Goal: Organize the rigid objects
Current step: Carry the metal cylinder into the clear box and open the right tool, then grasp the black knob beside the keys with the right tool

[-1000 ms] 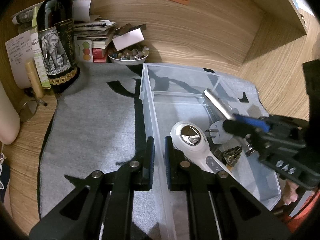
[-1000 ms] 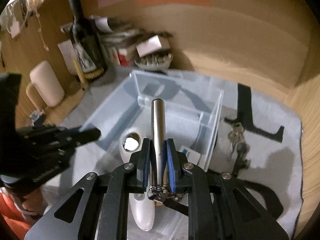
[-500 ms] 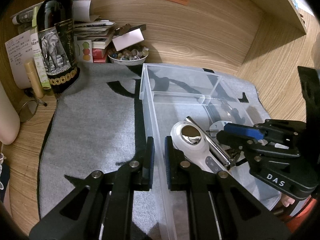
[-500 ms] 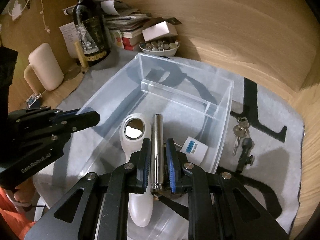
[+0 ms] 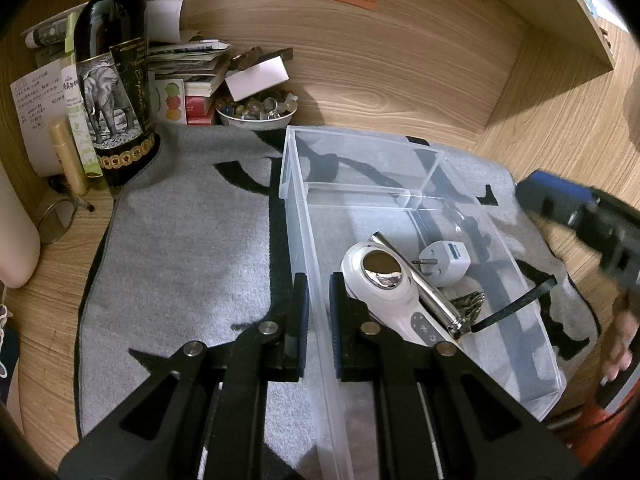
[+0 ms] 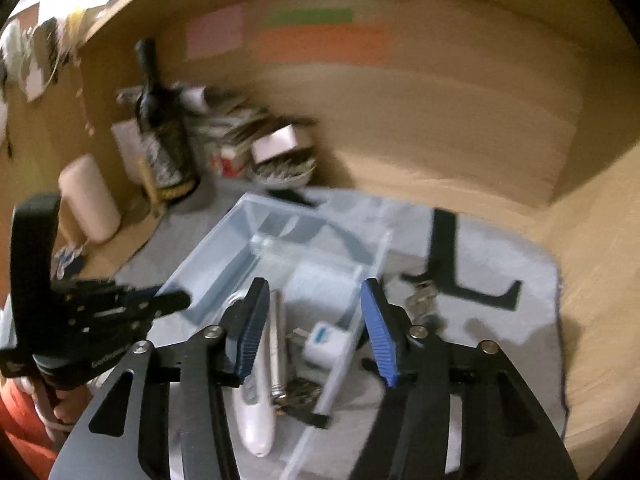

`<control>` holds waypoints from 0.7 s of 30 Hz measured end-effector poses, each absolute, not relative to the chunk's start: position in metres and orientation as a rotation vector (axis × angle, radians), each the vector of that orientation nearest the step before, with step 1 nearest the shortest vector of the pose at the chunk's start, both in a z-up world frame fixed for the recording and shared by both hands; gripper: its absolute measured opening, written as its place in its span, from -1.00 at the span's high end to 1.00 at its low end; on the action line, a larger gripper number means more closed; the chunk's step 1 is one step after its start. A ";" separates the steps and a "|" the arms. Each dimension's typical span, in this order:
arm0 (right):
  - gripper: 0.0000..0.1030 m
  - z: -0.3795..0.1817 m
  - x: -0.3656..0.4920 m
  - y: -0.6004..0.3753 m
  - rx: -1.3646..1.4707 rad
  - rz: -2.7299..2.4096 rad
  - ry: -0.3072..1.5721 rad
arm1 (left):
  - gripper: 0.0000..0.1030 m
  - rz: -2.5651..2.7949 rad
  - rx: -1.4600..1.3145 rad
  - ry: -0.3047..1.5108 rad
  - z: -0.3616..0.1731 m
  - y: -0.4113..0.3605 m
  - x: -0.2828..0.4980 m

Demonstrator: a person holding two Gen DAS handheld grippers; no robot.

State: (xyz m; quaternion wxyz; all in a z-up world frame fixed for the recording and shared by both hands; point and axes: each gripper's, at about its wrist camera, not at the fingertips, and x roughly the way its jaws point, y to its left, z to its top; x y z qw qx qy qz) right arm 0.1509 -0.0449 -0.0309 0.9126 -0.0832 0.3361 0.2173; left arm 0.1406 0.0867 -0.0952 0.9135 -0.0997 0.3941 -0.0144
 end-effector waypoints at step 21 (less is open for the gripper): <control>0.02 -0.098 0.212 -0.119 -0.071 0.231 0.891 | 0.82 -0.027 -0.203 0.812 -0.096 0.088 0.140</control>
